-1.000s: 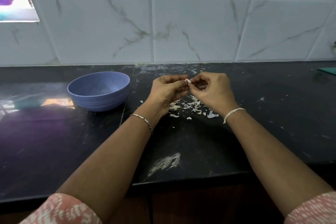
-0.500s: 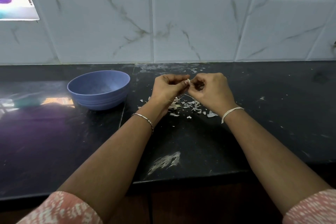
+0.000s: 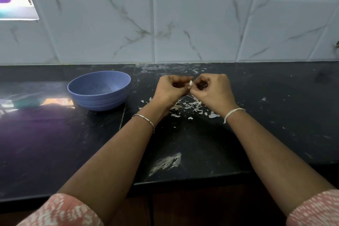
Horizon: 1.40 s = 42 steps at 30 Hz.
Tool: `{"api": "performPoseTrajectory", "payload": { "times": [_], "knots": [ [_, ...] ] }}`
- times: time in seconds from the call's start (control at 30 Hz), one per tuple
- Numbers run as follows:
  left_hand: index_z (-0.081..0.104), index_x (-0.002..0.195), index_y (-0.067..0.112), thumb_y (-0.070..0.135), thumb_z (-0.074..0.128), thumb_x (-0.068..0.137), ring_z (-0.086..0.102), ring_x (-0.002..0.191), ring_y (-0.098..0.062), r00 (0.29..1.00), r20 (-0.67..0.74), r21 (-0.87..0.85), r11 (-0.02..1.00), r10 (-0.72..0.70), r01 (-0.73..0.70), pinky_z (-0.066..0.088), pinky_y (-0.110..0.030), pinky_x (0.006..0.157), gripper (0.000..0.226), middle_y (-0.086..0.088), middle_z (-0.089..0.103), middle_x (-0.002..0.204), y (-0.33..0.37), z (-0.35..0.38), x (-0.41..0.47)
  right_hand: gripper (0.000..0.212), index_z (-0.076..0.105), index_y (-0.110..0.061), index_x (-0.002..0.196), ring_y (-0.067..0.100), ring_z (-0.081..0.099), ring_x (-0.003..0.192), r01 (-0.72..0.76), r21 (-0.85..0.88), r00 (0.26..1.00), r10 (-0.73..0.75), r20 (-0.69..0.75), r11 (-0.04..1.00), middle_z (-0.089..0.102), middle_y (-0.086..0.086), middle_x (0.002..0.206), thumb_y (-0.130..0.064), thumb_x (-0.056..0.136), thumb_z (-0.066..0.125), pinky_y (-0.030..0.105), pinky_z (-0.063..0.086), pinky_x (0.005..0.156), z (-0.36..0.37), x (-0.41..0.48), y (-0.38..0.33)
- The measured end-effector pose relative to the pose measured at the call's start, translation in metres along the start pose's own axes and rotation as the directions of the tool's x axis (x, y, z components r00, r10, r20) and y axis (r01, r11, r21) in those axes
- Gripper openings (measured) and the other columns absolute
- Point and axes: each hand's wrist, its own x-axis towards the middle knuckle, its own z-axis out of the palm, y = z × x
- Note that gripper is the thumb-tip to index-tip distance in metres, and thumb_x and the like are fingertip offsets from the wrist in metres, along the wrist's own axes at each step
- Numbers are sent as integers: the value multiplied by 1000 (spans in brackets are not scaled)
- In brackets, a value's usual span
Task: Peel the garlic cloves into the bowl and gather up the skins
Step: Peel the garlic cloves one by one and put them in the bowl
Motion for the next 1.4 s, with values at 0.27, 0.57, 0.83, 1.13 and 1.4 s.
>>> {"api": "performPoseTrajectory", "payload": {
  "times": [0.27, 0.57, 0.83, 1.13, 1.4],
  "knots": [
    [76, 104, 16, 1, 73, 83, 71, 90, -15, 993, -58, 228, 970, 103, -87, 57, -36, 90, 26, -1, 75, 92, 0, 4, 2, 7, 74, -16, 71, 16, 70, 65, -262, 291, 965, 255, 61, 920, 72, 3, 67, -15, 77, 76, 36, 60, 70, 2, 2, 1],
    [74, 112, 18, 4, 70, 86, 55, 73, 3, 932, 37, 543, 775, 361, -322, 42, 1, 72, 30, 6, 59, 89, 2, 3, 0, 9, 70, -2, 76, 17, 70, 66, -434, 592, 900, 364, 241, 679, 72, 9, 69, 1, 84, 69, 23, 59, 69, -3, 2, -5],
    [72, 115, 20, 3, 65, 90, 56, 80, -7, 927, 48, 576, 748, 373, -330, 44, -7, 73, 31, 2, 62, 94, 2, 2, -2, 8, 71, 1, 81, 19, 71, 70, -465, 628, 884, 368, 288, 624, 73, 13, 75, 2, 87, 66, 22, 58, 68, -6, 1, -5],
    [71, 117, 18, 7, 67, 90, 55, 80, -3, 932, 21, 552, 773, 361, -312, 40, -1, 71, 29, -1, 66, 101, 1, 3, -2, 10, 70, 6, 84, 17, 71, 68, -456, 626, 888, 369, 274, 632, 72, 11, 72, 4, 89, 61, 21, 58, 67, -4, 1, -5],
    [70, 120, 21, 7, 64, 91, 56, 81, -9, 929, 32, 592, 742, 368, -314, 48, -20, 80, 32, 5, 60, 96, 0, 4, 0, 9, 70, 3, 81, 16, 70, 67, -463, 650, 882, 383, 273, 603, 71, 11, 72, -1, 88, 66, 23, 59, 71, -5, 2, -6]
  ]
}}
